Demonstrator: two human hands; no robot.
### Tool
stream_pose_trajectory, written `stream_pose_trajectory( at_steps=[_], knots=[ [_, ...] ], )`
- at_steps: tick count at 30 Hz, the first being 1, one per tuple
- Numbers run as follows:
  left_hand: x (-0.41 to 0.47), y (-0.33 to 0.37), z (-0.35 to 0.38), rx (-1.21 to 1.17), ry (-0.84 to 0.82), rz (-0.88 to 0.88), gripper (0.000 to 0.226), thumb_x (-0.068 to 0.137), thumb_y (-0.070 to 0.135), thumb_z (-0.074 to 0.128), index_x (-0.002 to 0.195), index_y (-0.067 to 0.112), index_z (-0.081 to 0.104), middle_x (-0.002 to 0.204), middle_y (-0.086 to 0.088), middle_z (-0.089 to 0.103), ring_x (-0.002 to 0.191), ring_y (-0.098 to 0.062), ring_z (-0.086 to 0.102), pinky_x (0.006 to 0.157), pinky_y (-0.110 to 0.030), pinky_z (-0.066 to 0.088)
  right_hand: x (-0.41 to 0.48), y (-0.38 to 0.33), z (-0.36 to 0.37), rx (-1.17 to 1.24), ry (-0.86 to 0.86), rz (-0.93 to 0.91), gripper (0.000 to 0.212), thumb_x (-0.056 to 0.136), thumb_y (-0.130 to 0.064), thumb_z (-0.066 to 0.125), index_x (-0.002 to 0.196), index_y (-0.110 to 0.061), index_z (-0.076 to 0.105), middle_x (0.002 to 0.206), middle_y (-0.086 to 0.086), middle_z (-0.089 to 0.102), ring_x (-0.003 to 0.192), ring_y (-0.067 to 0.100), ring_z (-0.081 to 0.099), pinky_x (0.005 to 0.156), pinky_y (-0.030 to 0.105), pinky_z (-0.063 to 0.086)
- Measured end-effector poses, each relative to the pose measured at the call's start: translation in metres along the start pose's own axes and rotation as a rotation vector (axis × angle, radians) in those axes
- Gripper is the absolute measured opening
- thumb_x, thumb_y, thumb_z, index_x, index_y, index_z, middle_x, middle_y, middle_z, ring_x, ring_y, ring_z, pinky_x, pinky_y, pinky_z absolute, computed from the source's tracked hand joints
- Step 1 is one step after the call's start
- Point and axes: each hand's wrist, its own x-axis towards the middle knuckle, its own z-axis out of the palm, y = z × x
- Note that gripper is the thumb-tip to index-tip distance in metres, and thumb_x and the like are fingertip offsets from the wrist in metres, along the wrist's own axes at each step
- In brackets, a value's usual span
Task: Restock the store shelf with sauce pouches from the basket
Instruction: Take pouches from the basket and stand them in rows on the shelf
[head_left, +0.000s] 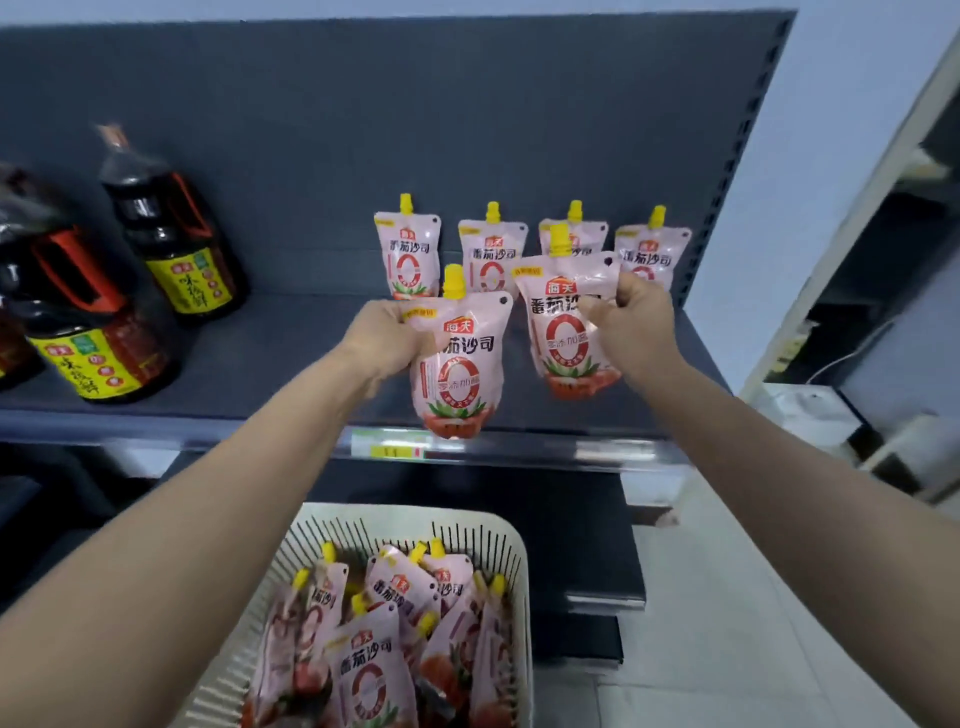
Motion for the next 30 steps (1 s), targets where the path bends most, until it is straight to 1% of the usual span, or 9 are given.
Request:
stream_pose_trajectory(
  at_steps=[2, 6, 8, 10, 12, 16, 20, 26, 30],
  knots=[
    [0.018, 0.018, 0.025, -0.027, 0.000, 0.029, 0.031, 0.084, -0.004, 0.061, 0.114, 0.002, 0.064, 0.100, -0.007, 0.067, 0.088, -0.017, 0.064, 0.064, -0.023, 0.053, 0.021, 0.004, -0.023, 0.015, 0.058, 0.027, 0.018, 0.087, 0.002, 0.058, 0.102, -0.002, 0.067, 0.096, 0.014, 0.070, 0.091, 0.033, 0.069, 0.074, 0.040, 0.059],
    [0.057, 0.041, 0.074, -0.038, -0.011, 0.053, 0.036, 0.084, -0.004, 0.061, 0.119, 0.001, 0.062, 0.117, -0.014, 0.066, 0.099, -0.024, 0.064, 0.077, -0.032, 0.052, 0.063, 0.021, -0.063, 0.005, 0.096, 0.094, 0.019, 0.088, 0.004, 0.053, 0.104, 0.003, 0.063, 0.087, 0.008, 0.065, 0.077, 0.023, 0.065, 0.055, 0.023, 0.055],
    [0.076, 0.047, 0.094, -0.035, -0.009, 0.051, 0.035, 0.084, -0.005, 0.061, 0.119, -0.001, 0.061, 0.117, -0.014, 0.066, 0.097, -0.023, 0.064, 0.078, -0.032, 0.051, 0.084, 0.034, -0.078, 0.006, 0.098, 0.107, 0.021, 0.088, 0.006, 0.051, 0.105, 0.006, 0.062, 0.089, 0.015, 0.067, 0.082, 0.030, 0.066, 0.063, 0.032, 0.060],
    [0.096, 0.047, 0.111, -0.034, -0.007, 0.037, 0.035, 0.084, -0.005, 0.061, 0.119, -0.001, 0.061, 0.118, -0.015, 0.066, 0.102, -0.026, 0.064, 0.081, -0.034, 0.052, 0.103, 0.047, -0.088, 0.014, 0.088, 0.132, 0.022, 0.088, 0.004, 0.050, 0.105, 0.002, 0.063, 0.102, 0.022, 0.068, 0.092, 0.037, 0.068, 0.076, 0.049, 0.059],
    [0.113, 0.044, 0.124, -0.028, -0.007, 0.021, 0.036, 0.084, -0.004, 0.061, 0.119, 0.000, 0.062, 0.119, -0.016, 0.066, 0.104, -0.028, 0.065, 0.083, -0.034, 0.053, 0.119, 0.060, -0.092, 0.010, 0.072, 0.154, 0.021, 0.088, 0.002, 0.050, 0.104, -0.001, 0.064, 0.107, 0.021, 0.068, 0.096, 0.037, 0.068, 0.081, 0.053, 0.057],
    [0.138, 0.036, 0.144, -0.049, -0.007, 0.001, 0.036, 0.084, -0.005, 0.061, 0.119, 0.001, 0.062, 0.117, -0.016, 0.066, 0.093, -0.021, 0.064, 0.065, -0.022, 0.055, 0.142, 0.084, -0.092, 0.056, 0.050, 0.193, 0.019, 0.090, 0.001, 0.052, 0.104, -0.003, 0.064, 0.102, 0.015, 0.069, 0.090, 0.029, 0.068, 0.078, 0.043, 0.058],
    [0.154, 0.028, 0.151, -0.071, 0.020, -0.005, 0.037, 0.084, -0.004, 0.061, 0.121, 0.002, 0.062, 0.118, -0.016, 0.066, 0.093, -0.019, 0.064, 0.058, -0.012, 0.055, 0.158, 0.107, -0.085, 0.144, 0.027, 0.232, 0.018, 0.091, 0.001, 0.053, 0.097, -0.013, 0.062, 0.095, 0.005, 0.066, 0.078, 0.016, 0.065, 0.071, 0.033, 0.057],
    [0.171, 0.020, 0.161, -0.083, 0.028, -0.012, 0.037, 0.084, -0.004, 0.061, 0.121, -0.001, 0.061, 0.118, -0.019, 0.065, 0.088, -0.021, 0.065, 0.064, -0.016, 0.056, 0.170, 0.127, -0.083, 0.259, -0.005, 0.243, 0.023, 0.091, 0.004, 0.053, 0.098, -0.015, 0.063, 0.097, 0.004, 0.067, 0.080, 0.011, 0.065, 0.067, 0.025, 0.056],
    [0.177, 0.020, 0.166, -0.096, 0.010, -0.029, 0.038, 0.085, -0.006, 0.060, 0.122, -0.002, 0.059, 0.121, -0.020, 0.063, 0.097, -0.024, 0.062, 0.082, -0.032, 0.054, 0.173, 0.132, -0.091, 0.283, -0.068, 0.289, 0.026, 0.087, 0.008, 0.055, 0.102, -0.012, 0.063, 0.092, 0.001, 0.068, 0.083, 0.013, 0.065, 0.070, 0.029, 0.053]
  ],
)
